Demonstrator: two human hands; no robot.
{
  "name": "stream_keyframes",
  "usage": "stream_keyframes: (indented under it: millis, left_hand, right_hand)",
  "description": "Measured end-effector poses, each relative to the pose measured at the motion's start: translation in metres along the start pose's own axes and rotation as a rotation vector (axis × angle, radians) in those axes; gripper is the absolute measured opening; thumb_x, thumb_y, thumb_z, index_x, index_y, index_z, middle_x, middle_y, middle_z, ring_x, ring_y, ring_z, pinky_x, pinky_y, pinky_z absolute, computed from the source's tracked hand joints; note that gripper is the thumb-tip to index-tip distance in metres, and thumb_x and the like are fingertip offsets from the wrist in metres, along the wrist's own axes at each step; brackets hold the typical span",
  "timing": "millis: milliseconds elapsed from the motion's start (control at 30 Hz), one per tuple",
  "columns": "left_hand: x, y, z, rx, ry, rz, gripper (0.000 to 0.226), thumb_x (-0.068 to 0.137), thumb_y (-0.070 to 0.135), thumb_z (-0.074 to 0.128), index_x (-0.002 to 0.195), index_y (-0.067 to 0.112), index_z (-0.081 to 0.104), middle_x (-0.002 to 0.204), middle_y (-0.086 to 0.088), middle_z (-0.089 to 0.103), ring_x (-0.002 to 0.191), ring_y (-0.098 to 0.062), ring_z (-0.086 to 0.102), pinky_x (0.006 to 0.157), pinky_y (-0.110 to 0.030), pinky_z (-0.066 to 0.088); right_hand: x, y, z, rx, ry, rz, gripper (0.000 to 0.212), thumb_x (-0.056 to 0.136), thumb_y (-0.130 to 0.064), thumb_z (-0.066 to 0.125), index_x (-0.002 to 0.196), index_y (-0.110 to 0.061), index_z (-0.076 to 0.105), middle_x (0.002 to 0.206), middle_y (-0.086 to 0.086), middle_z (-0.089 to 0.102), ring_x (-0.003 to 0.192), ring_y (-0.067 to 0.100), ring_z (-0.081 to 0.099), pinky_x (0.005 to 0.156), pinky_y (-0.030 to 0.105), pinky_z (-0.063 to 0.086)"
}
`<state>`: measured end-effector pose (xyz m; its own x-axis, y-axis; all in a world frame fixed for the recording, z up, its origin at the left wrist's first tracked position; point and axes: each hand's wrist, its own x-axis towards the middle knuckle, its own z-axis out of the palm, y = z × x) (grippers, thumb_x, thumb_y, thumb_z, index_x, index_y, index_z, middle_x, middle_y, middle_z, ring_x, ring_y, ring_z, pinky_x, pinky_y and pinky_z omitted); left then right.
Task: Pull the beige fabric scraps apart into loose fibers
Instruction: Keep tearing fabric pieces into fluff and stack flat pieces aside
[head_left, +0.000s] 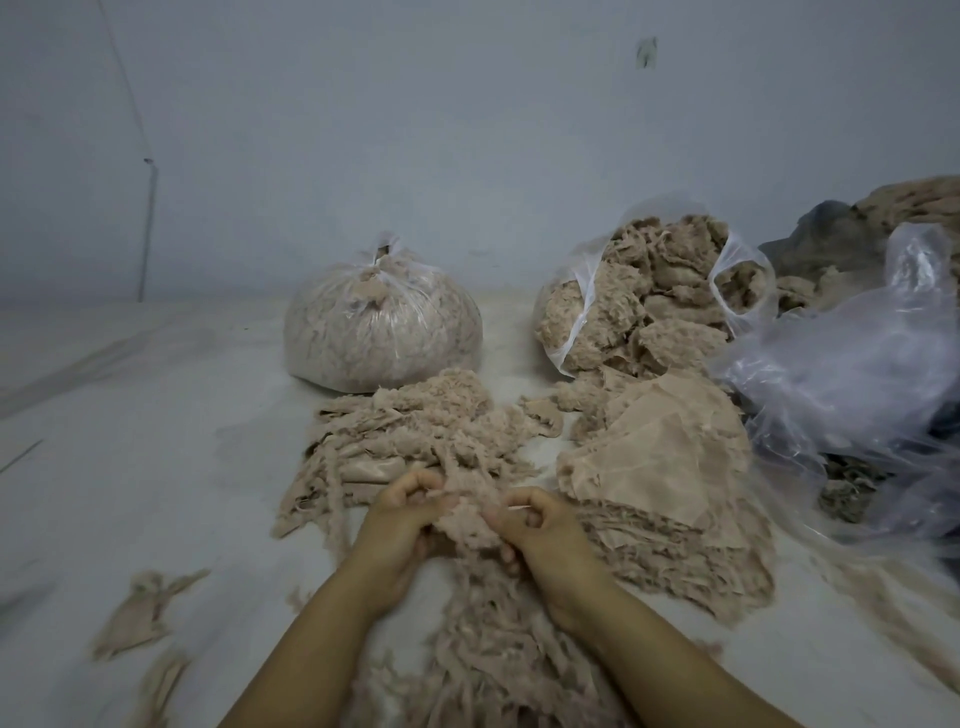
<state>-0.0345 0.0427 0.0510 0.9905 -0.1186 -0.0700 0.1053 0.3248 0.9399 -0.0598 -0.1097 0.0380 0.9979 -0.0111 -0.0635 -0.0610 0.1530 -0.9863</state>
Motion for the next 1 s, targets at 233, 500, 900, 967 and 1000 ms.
stream_keyframes:
  millis: [233, 500, 900, 967, 1000]
  left_hand:
    - [0.002, 0.0, -0.009, 0.043, 0.076, 0.064, 0.006, 0.088, 0.007, 0.059, 0.084, 0.004, 0.057, 0.071, -0.012, 0.061, 0.062, -0.021, 0.058, 0.056, -0.031, 0.052]
    - [-0.006, -0.007, 0.002, 0.116, 0.055, 0.288, 0.022, 0.089, 0.03, 0.053, 0.097, 0.012, 0.062, 0.075, -0.003, 0.069, 0.068, -0.015, 0.065, 0.059, -0.023, 0.054]
    - [-0.012, -0.018, 0.005, 0.631, -0.03, 0.471, 0.029, 0.08, 0.002, 0.071, 0.075, 0.03, 0.073, 0.079, 0.007, 0.07, 0.077, -0.002, 0.064, 0.071, -0.012, 0.048]
    - [-0.01, -0.02, 0.005, 0.674, -0.027, 0.513, 0.032, 0.077, 0.003, 0.073, 0.072, 0.034, 0.072, 0.076, 0.01, 0.068, 0.075, -0.001, 0.063, 0.071, -0.012, 0.047]
    - [-0.008, -0.019, 0.004, 0.644, 0.012, 0.507, 0.031, 0.077, 0.003, 0.073, 0.07, 0.033, 0.072, 0.076, 0.009, 0.069, 0.073, -0.002, 0.063, 0.07, -0.012, 0.048]
  right_hand:
    - [-0.005, 0.001, -0.009, -0.159, 0.041, -0.177, 0.016, 0.085, -0.016, 0.07, 0.096, -0.018, 0.058, 0.073, -0.001, 0.054, 0.052, 0.004, 0.048, 0.049, 0.017, 0.041]
    - [-0.01, 0.004, 0.002, -0.273, -0.016, -0.32, 0.015, 0.09, -0.009, 0.063, 0.078, -0.014, 0.055, 0.058, -0.012, 0.057, 0.055, -0.001, 0.053, 0.059, 0.016, 0.046]
    - [-0.011, 0.005, 0.001, -0.006, 0.03, -0.072, 0.025, 0.082, -0.026, 0.073, 0.089, -0.009, 0.055, 0.07, 0.003, 0.063, 0.062, 0.014, 0.063, 0.062, 0.028, 0.056]
    - [-0.008, 0.005, 0.001, 0.051, 0.102, -0.052, 0.012, 0.09, -0.016, 0.065, 0.086, -0.009, 0.057, 0.068, 0.005, 0.057, 0.052, 0.012, 0.058, 0.055, 0.026, 0.055]
    - [-0.007, 0.005, 0.0, 0.101, 0.126, -0.048, 0.008, 0.092, -0.012, 0.061, 0.088, -0.007, 0.058, 0.068, 0.007, 0.057, 0.051, 0.012, 0.057, 0.053, 0.026, 0.055]
